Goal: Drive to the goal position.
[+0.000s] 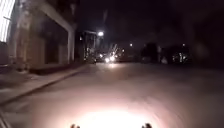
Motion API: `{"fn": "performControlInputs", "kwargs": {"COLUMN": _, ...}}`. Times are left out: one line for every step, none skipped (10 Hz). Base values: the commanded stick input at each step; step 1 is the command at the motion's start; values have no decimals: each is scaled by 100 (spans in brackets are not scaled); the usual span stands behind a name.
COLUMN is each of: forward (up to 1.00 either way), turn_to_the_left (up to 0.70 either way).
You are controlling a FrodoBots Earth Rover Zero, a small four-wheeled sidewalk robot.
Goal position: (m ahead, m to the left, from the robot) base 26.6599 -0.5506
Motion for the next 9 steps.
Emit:
{"fn": "performControlInputs", "kwargs": {"forward": 70, "turn_to_the_left": 0}}
{"fn": "performControlInputs", "kwargs": {"forward": 70, "turn_to_the_left": 0}}
{"fn": "performControlInputs", "kwargs": {"forward": 70, "turn_to_the_left": 0}}
{"fn": "performControlInputs", "kwargs": {"forward": 70, "turn_to_the_left": 0}}
{"fn": "performControlInputs", "kwargs": {"forward": 70, "turn_to_the_left": 0}}
{"fn": "performControlInputs", "kwargs": {"forward": 70, "turn_to_the_left": 0}}
{"fn": "performControlInputs", "kwargs": {"forward": 70, "turn_to_the_left": 0}}
{"fn": "performControlInputs", "kwargs": {"forward": 70, "turn_to_the_left": 0}}
{"fn": "performControlInputs", "kwargs": {"forward": 70, "turn_to_the_left": 0}}
